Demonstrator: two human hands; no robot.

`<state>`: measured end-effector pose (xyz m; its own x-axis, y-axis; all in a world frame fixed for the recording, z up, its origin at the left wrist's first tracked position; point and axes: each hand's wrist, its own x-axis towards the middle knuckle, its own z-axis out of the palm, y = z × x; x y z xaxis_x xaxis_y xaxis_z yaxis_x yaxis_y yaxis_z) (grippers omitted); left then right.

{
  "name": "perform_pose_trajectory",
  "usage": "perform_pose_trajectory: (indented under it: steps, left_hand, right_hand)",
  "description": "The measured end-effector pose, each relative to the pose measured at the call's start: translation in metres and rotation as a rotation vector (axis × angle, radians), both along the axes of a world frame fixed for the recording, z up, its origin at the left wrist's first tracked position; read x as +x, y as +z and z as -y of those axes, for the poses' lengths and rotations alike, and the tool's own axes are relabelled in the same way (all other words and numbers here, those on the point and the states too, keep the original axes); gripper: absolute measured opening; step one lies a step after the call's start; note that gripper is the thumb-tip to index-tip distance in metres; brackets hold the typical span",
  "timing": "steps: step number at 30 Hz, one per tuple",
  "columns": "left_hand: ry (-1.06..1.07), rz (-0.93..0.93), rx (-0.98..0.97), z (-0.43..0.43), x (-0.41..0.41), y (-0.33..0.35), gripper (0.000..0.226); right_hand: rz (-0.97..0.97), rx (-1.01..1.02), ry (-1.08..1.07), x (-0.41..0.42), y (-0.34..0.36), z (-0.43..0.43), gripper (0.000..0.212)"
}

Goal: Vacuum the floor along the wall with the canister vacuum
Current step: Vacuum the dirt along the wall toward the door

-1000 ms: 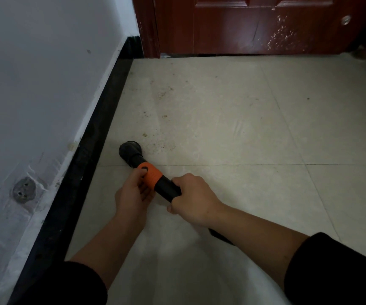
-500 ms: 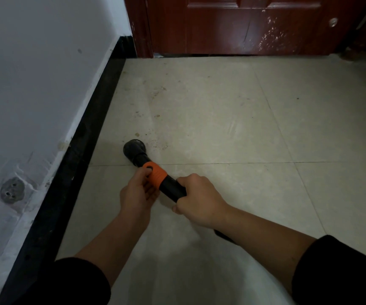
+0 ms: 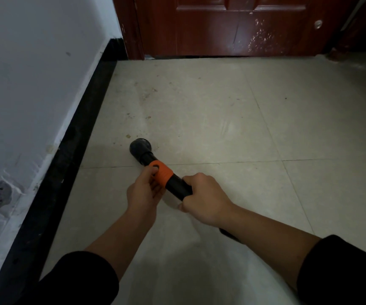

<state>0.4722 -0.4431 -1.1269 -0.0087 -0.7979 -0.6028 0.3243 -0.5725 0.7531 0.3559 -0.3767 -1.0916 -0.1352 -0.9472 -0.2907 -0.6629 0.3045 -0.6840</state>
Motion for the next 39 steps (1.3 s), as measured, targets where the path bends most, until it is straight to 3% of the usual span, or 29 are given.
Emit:
perform_pose_trajectory:
  steps: [15, 24, 29, 39]
  left_hand:
    - [-0.045, -0.014, 0.020, -0.005, -0.032, 0.004, 0.004]
    - [-0.102, -0.083, 0.048, -0.005, -0.050, 0.001, 0.018]
    - [-0.142, -0.111, 0.072, -0.004, -0.058, 0.001, 0.039]
    - [-0.208, -0.107, 0.111, -0.001, -0.062, 0.005, 0.012]
  right_hand:
    - [-0.023, 0.012, -0.082, -0.026, -0.001, -0.009, 0.017]
    - [0.011, 0.003, -0.151, -0.043, -0.005, -0.016, 0.008]
    - [0.024, -0.007, -0.194, -0.050, -0.007, -0.015, 0.012]
    - [0.137, 0.037, -0.213, -0.068, 0.000, -0.007, 0.021]
